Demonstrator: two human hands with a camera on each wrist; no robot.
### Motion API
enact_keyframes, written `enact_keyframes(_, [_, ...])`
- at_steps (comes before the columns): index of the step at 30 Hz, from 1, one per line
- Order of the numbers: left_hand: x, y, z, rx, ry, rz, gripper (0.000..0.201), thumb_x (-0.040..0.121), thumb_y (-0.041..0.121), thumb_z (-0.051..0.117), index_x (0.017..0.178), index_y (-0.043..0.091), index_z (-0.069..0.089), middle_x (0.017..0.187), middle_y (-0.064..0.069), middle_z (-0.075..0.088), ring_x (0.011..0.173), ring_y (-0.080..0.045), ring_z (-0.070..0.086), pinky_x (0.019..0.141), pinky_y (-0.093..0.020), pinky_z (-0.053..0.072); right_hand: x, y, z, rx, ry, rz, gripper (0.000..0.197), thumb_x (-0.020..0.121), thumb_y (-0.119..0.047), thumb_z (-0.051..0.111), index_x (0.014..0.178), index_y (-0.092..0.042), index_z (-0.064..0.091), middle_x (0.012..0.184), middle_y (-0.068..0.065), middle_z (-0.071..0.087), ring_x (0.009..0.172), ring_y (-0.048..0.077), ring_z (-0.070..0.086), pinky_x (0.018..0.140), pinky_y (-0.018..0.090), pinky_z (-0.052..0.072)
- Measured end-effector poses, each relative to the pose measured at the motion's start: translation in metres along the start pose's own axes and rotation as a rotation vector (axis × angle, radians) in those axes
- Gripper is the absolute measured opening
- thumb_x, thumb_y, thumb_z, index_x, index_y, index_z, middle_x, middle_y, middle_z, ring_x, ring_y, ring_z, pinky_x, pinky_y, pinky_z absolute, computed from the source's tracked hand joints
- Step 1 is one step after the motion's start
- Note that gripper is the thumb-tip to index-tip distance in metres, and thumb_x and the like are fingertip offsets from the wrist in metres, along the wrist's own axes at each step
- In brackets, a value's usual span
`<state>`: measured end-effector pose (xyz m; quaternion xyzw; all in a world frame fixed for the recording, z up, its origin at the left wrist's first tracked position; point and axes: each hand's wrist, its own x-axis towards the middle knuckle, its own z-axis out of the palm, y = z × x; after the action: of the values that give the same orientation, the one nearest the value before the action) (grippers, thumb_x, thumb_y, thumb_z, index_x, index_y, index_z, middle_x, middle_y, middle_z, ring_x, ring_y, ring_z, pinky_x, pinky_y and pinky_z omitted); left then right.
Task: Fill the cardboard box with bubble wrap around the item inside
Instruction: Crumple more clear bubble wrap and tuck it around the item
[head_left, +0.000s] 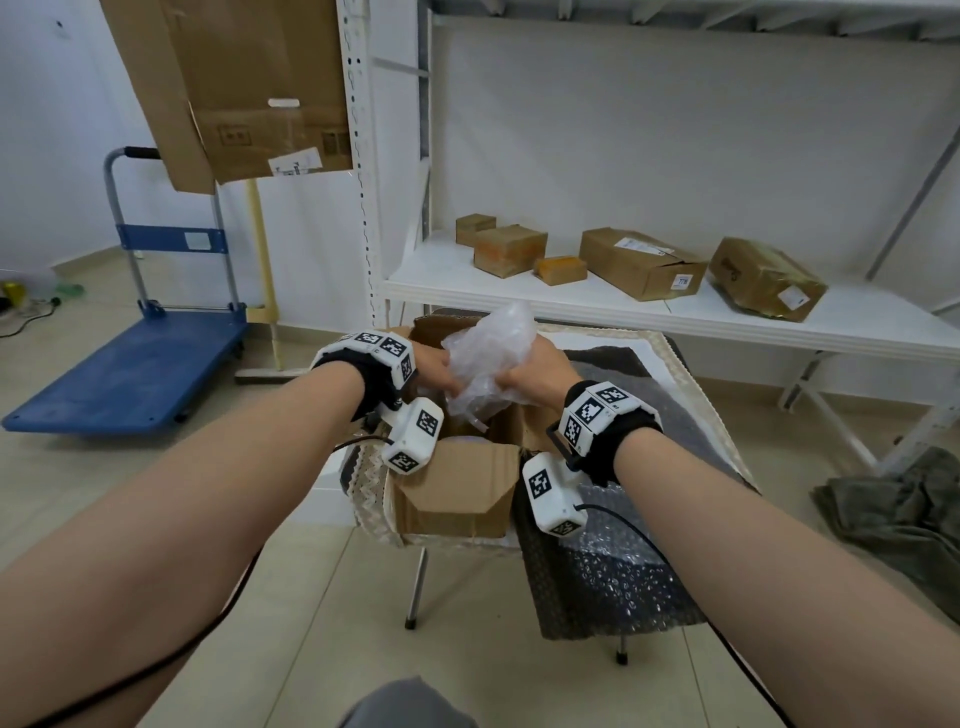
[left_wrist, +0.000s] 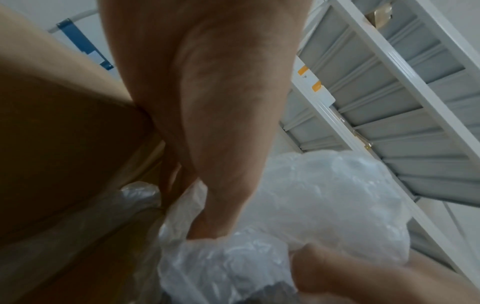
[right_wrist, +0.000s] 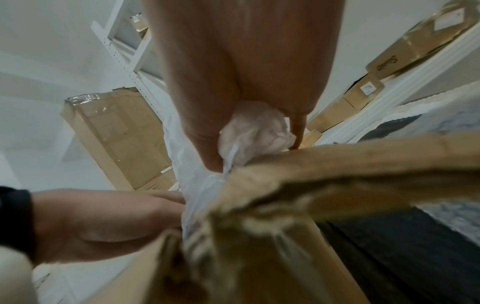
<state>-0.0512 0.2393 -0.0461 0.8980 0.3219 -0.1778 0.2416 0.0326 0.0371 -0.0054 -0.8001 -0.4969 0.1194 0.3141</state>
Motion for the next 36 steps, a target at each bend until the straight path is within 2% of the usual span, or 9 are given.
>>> enact_keyframes(5, [-0.002, 0.007, -0.001, -0.021, 0.007, -0.009, 0.082, 0.052, 0.06, 0.067, 0.121, 0.017, 0.06, 0.109, -0.009, 0.069, 0.097, -0.029, 0.068, 0.087, -0.048, 0.057, 0.001, -0.003, -0.007, 0.017, -0.029, 0.04, 0.034, 0.081, -0.006, 0.071, 0.114, -0.001, 0.062, 0.114, 0.017, 0.064, 0.104, 0.029, 0.061, 0.084, 0.034, 0.052])
enact_keyframes(11, [-0.069, 0.033, 0.0, -0.018, 0.252, -0.016, 0.045, 0.098, 0.046, 0.047, 0.132, 0.018, 0.056, 0.131, -0.006, 0.06, 0.122, -0.027, 0.054, 0.107, -0.034, 0.032, 0.003, 0.003, -0.007, 0.075, -0.018, 0.129, 0.043, 0.082, -0.013, 0.074, 0.12, 0.0, 0.059, 0.12, 0.016, 0.064, 0.111, 0.031, 0.061, 0.094, 0.037, 0.052])
enact_keyframes(14, [-0.068, 0.026, 0.0, 0.038, 0.315, -0.033, 0.048, 0.094, 0.052, 0.049, 0.135, 0.027, 0.053, 0.139, -0.001, 0.054, 0.131, -0.026, 0.043, 0.105, -0.031, 0.029, 0.005, 0.002, -0.006, 0.024, -0.016, 0.144, 0.042, 0.084, -0.016, 0.073, 0.12, 0.0, 0.059, 0.119, 0.017, 0.064, 0.109, 0.031, 0.061, 0.088, 0.034, 0.052])
enact_keyframes(17, [-0.065, 0.019, 0.0, 0.037, 0.311, -0.052, 0.048, 0.085, 0.053, 0.06, 0.127, 0.03, 0.059, 0.129, -0.004, 0.062, 0.12, -0.026, 0.051, 0.108, -0.038, 0.035, 0.007, -0.003, -0.003, -0.045, -0.029, 0.162, 0.04, 0.085, -0.018, 0.07, 0.119, -0.001, 0.057, 0.113, 0.015, 0.064, 0.108, 0.031, 0.061, 0.081, 0.033, 0.05])
enact_keyframes(23, [-0.064, 0.025, 0.0, -0.144, 0.465, -0.051, 0.03, 0.09, 0.014, 0.064, 0.118, 0.003, 0.06, 0.114, -0.004, 0.062, 0.112, -0.028, 0.06, 0.088, -0.029, 0.044, 0.017, -0.024, 0.004, -0.439, 0.077, -0.032, 0.033, 0.083, -0.027, 0.064, 0.114, -0.017, 0.06, 0.111, 0.009, 0.065, 0.108, 0.031, 0.06, 0.092, 0.041, 0.046])
enact_keyframes(29, [-0.062, 0.03, -0.002, -0.096, 0.551, -0.073, 0.024, 0.09, 0.018, 0.059, 0.11, 0.005, 0.066, 0.111, -0.017, 0.067, 0.097, -0.032, 0.063, 0.077, -0.03, 0.045, 0.028, -0.014, 0.012, -0.659, 0.039, -0.042, 0.051, 0.08, -0.039, 0.07, 0.122, -0.012, 0.059, 0.128, 0.012, 0.044, 0.121, 0.031, 0.045, 0.101, 0.042, 0.039])
enact_keyframes(31, [-0.061, 0.032, -0.002, -0.118, 0.586, -0.073, 0.032, 0.086, 0.02, 0.066, 0.112, 0.002, 0.065, 0.112, -0.018, 0.067, 0.103, -0.034, 0.064, 0.083, -0.033, 0.048, 0.028, -0.009, 0.017, -0.699, 0.037, -0.068, 0.052, 0.082, -0.043, 0.069, 0.123, -0.012, 0.06, 0.126, 0.012, 0.05, 0.118, 0.031, 0.05, 0.099, 0.041, 0.04])
enact_keyframes(33, [-0.055, 0.03, -0.002, -0.221, 0.643, -0.081, 0.068, 0.068, 0.022, 0.083, 0.127, 0.005, 0.054, 0.121, -0.018, 0.058, 0.11, -0.034, 0.061, 0.09, -0.037, 0.051, 0.026, -0.006, 0.02, -0.725, 0.038, -0.094, 0.046, 0.082, -0.044, 0.067, 0.117, -0.014, 0.062, 0.12, 0.01, 0.059, 0.111, 0.029, 0.057, 0.095, 0.04, 0.045])
enact_keyframes(36, [-0.058, 0.032, -0.002, -0.322, 0.68, 0.003, 0.105, 0.062, 0.014, 0.087, 0.147, 0.027, 0.026, 0.138, -0.014, 0.031, 0.119, -0.037, 0.051, 0.101, -0.046, 0.047, 0.023, -0.007, 0.022, -0.749, 0.047, -0.096, 0.039, 0.083, -0.04, 0.066, 0.111, -0.013, 0.065, 0.114, 0.01, 0.064, 0.105, 0.029, 0.061, 0.093, 0.04, 0.049])
